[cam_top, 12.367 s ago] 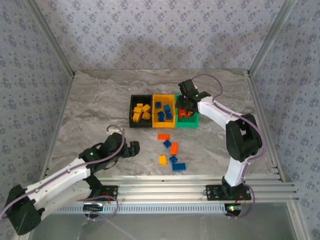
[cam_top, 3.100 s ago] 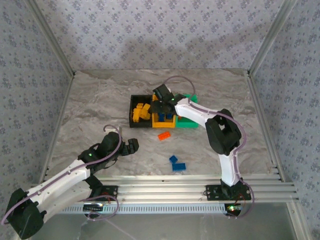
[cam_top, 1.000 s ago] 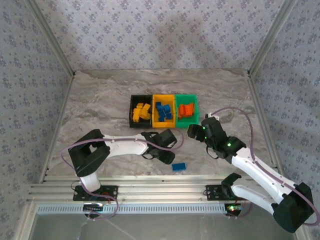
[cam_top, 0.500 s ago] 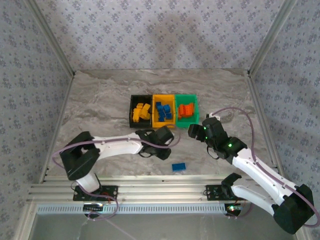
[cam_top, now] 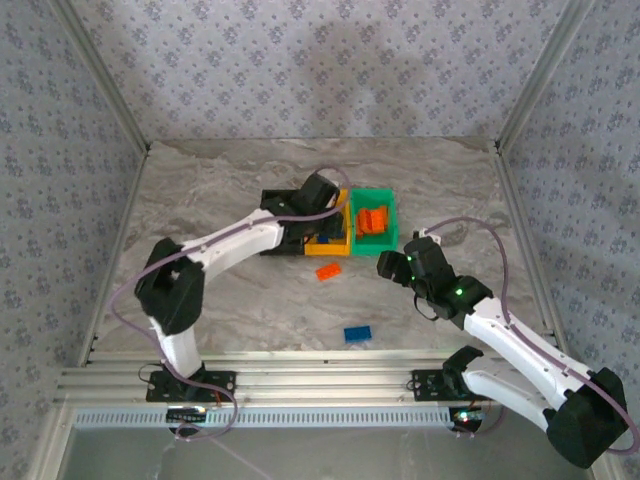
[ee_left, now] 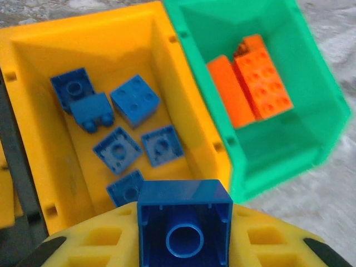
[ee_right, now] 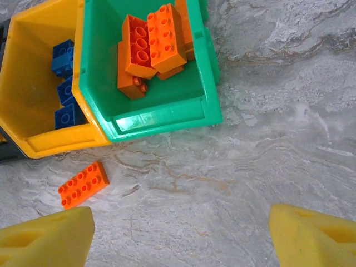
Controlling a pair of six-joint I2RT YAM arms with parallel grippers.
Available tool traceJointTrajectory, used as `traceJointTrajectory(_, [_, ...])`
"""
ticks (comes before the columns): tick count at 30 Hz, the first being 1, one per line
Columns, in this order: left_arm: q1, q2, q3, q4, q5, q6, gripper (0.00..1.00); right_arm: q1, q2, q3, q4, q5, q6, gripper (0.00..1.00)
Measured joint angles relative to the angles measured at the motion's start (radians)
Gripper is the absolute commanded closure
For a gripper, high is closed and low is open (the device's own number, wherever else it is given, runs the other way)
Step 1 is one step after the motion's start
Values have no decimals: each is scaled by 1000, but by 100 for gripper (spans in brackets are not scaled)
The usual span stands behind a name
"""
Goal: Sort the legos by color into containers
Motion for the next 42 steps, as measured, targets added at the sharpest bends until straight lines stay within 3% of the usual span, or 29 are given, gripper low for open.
traceJointTrajectory(2, [14,68,53,-8,-7,3,63,0,0,-2,-4,0,1,16])
traceJointTrajectory(9, [48,169,138,-52,-6,1,27,0,0,-2,-21,-59,0,15])
traceJointTrajectory(14, [41,119,146,-62,9,-4,10,43,15,-14,-36,-110,5,14])
traceJointTrajectory(17, [24,-10,75,-41,23,-13,1,113,31,-33,-46,-121,16,13])
traceJointTrajectory(27, [-58,-538,-368,47,14,-74,0,379,192,-37,-58,-126,38,12])
traceJointTrajectory(35, [-71,-786,-691,-7,-15,-164,0,510,358,-15,-62,-101,58,7])
traceJointTrajectory(42, [-71,-927,-766,-40,-58,-218,0,570,441,51,-70,-63,100,7])
